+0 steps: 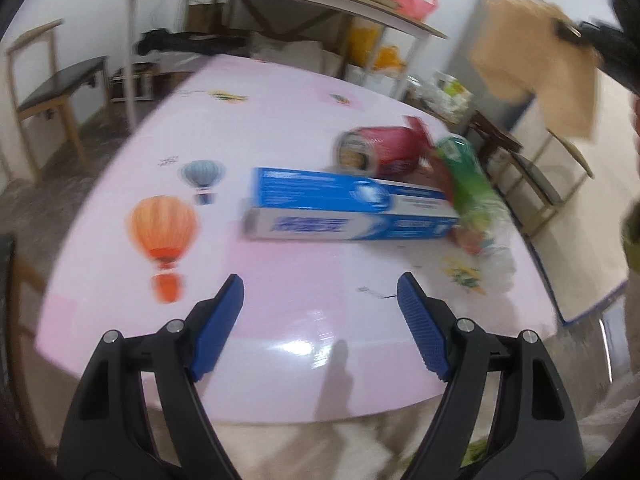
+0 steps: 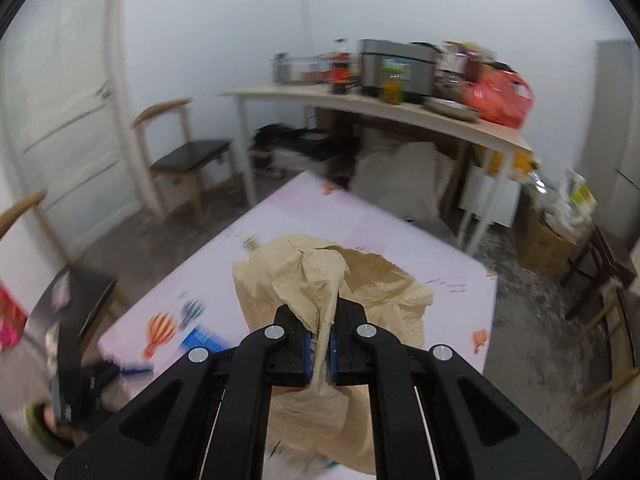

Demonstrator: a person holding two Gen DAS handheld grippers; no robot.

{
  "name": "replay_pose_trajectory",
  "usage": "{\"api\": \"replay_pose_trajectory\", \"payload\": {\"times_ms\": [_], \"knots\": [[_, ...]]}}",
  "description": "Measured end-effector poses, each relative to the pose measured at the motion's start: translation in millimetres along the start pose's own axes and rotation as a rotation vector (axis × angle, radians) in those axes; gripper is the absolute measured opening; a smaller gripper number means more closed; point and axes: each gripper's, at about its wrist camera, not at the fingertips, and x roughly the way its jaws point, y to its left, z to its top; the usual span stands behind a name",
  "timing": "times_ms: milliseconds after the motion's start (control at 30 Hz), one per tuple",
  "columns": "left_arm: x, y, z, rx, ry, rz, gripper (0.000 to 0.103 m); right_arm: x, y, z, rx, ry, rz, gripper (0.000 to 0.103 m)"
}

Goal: Collect trash
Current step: 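Lift the brown paper and lower it toward the left tool, then grasp the brown paper with the left tool while the right tool releases it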

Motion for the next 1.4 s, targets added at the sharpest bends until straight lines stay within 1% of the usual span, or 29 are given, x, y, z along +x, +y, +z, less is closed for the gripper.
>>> {"api": "replay_pose_trajectory", "payload": {"times_ms": [67, 133, 200, 300, 400, 467, 567, 700, 767, 800, 833, 867, 900, 933, 1000, 1100, 1167, 1267, 1300, 1333, 1400], "knots": [[-9.4, 13.5, 0.4, -0.027, -0.014, 0.042, 0.075, 0.1, 19.7, -14.6, -0.041, 0.055, 0.040, 0.006], [-19.7, 26.4, 0.3, -0.052, -0.034, 0.078, 0.075, 5.5, 40.7, -31.9, -0.073, 0.136, 0.094, 0.006], [-31.8, 36.4, 0.4, -0.068, -0.069, 0.108, 0.075, 16.7, 58.1, -51.2, -0.072, 0.228, 0.148, 0.006], [-51.9, 41.8, 1.0, -0.057, -0.131, 0.140, 0.075, 40.3, 77.4, -81.2, -0.011, 0.357, 0.240, 0.006], [-67.0, 38.2, 1.8, -0.036, -0.174, 0.127, 0.075, 64.7, 87.1, -107.0, 0.106, 0.432, 0.316, 0.006], [-69.8, 35.7, 2.0, -0.035, -0.180, 0.089, 0.075, 81.5, 89.6, -118.3, 0.184, 0.435, 0.319, 0.006], [-66.0, 33.0, -1.0, -0.037, -0.169, 0.048, 0.075, 107.6, 86.4, -129.9, 0.310, 0.439, 0.339, 0.006], [-50.5, 37.4, -7.2, -0.069, -0.130, -0.046, 0.075, 137.2, 84.9, -147.2, 0.446, 0.470, 0.367, 0.007], [-39.1, 41.5, -11.1, -0.099, -0.103, -0.067, 0.075, 144.1, 82.9, -148.8, 0.487, 0.475, 0.372, 0.008], [-34.7, 42.9, -12.7, -0.110, -0.091, -0.066, 0.075, 143.7, 82.3, -147.0, 0.494, 0.464, 0.382, 0.011], [-28.7, 45.2, -14.7, -0.123, -0.078, -0.064, 0.075, 143.2, 83.3, -143.7, 0.493, 0.447, 0.385, 0.022], [-23.9, 46.8, -16.3, -0.132, -0.067, -0.062, 0.075, 137.2, 82.7, -140.0, 0.485, 0.411, 0.376, 0.030], [-19.7, 47.7, -18.0, -0.140, -0.059, -0.056, 0.075, 131.9, 82.5, -136.2, 0.473, 0.379, 0.361, 0.041], [-17.2, 48.5, -19.9, -0.143, -0.055, -0.054, 0.075, 130.4, 81.4, -133.2, 0.463, 0.360, 0.354, 0.043], [-11.4, 47.8, -22.4, -0.145, -0.044, -0.056, 0.075, 122.9, 78.8, -128.6, 0.442, 0.321, 0.341, 0.044], [-6.6, 43.0, -24.9, -0.131, -0.033, -0.053, 0.075, 113.4, 72.6, -126.2, 0.430, 0.290, 0.308, 0.044], [-5.3, 39.2, -26.5, -0.114, -0.030, -0.042, 0.075, 106.3, 71.9, -127.7, 0.405, 0.283, 0.288, 0.044], [-3.7, 34.8, -26.7, -0.090, -0.026, 0.001, 0.075, 95.6, 75.8, -135.8, 0.348, 0.308, 0.259, 0.044], [-3.0, 33.4, -27.0, -0.081, -0.026, 0.021, 0.075, 93.3, 78.8, -140.8, 0.329, 0.326, 0.243, 0.040], [-2.9, 33.5, -27.5, -0.078, -0.025, 0.026, 0.075, 93.8, 80.9, -145.3, 0.317, 0.344, 0.230, 0.034], [-2.9, 34.4, -28.3, -0.084, -0.026, 0.026, 0.074, 93.1, 85.5, -156.4, 0.297, 0.384, 0.192, 0.029]]}}
